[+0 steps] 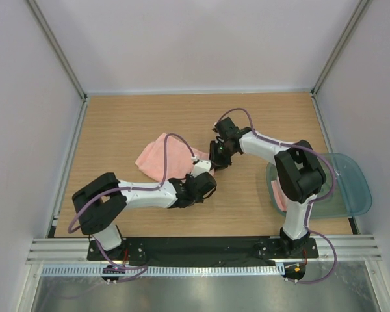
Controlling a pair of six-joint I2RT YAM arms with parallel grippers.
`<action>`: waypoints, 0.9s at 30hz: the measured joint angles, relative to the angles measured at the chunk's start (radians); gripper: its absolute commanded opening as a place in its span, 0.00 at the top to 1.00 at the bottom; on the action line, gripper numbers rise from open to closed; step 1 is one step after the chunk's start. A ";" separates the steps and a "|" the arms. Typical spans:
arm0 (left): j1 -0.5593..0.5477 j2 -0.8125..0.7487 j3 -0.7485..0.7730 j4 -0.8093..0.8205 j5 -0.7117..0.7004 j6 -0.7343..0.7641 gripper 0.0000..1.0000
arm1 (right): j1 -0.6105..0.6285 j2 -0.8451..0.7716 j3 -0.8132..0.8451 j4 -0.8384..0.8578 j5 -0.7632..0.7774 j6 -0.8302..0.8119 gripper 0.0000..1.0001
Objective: Roll the towels
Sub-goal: Roll the towel
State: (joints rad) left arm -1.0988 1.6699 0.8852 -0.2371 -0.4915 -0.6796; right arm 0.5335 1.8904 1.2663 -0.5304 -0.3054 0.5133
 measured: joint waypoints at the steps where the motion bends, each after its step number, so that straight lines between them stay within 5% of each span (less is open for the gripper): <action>1: 0.006 -0.005 -0.003 0.009 0.019 0.007 0.92 | -0.002 0.002 0.005 -0.004 0.001 -0.004 0.94; 8: 0.047 -0.066 -0.021 0.029 0.225 0.003 0.95 | -0.040 0.008 0.028 -0.077 -0.011 -0.040 0.49; 21: 0.146 -0.192 -0.130 0.100 0.526 -0.068 1.00 | -0.187 0.017 0.117 -0.182 0.066 -0.093 0.39; 27: 0.266 -0.261 -0.234 0.264 0.700 -0.203 1.00 | -0.189 -0.026 0.125 -0.196 0.116 -0.093 0.37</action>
State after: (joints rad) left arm -0.8330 1.4090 0.6514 0.0273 0.2085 -0.8829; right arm 0.3447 1.8648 1.3914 -0.7269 -0.1894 0.4206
